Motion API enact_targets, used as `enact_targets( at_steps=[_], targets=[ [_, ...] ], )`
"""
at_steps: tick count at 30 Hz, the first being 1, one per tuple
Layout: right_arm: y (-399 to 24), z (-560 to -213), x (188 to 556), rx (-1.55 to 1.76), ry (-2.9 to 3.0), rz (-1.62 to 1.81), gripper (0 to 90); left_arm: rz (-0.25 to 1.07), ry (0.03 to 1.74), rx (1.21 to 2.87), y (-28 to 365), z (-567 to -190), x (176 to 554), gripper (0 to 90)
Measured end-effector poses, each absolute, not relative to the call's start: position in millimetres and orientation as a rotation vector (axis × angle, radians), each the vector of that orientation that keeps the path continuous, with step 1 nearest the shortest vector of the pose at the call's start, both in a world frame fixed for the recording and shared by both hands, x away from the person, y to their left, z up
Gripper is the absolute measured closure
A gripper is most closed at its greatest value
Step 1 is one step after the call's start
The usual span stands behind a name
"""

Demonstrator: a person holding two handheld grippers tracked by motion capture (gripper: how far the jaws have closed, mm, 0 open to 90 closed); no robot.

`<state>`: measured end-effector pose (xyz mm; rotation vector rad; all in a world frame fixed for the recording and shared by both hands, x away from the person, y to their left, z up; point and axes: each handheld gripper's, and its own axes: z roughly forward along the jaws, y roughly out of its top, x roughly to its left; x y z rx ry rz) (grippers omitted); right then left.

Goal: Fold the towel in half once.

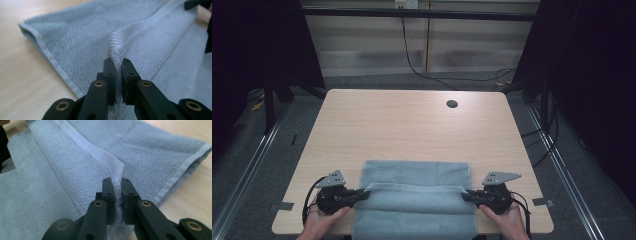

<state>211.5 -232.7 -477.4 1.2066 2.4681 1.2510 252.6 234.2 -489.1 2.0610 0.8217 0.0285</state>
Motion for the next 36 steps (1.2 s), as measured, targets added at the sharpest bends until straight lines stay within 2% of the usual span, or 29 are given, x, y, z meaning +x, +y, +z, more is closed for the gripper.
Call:
enact_targets(
  at_steps=[8,18,25,36],
  targets=[
    [-230.7,-491.7,222.6,1.233,2.509,1.154,83.1,0.032,0.855,2.090,228.6,-503.1,260.9,83.7],
    [-231.8,-497.2,254.0,1.288,2.451,1.132,83.3,0.061,0.872,2.069,224.1,-506.6,301.6,84.2],
    [-234.3,-499.5,289.0,1.319,2.404,1.117,83.5,0.124,0.885,2.077,214.1,-507.0,339.6,84.4],
    [-234.0,-501.2,348.7,1.370,2.353,1.086,83.7,0.117,0.968,2.036,208.8,-508.6,379.0,84.5]
  ],
)
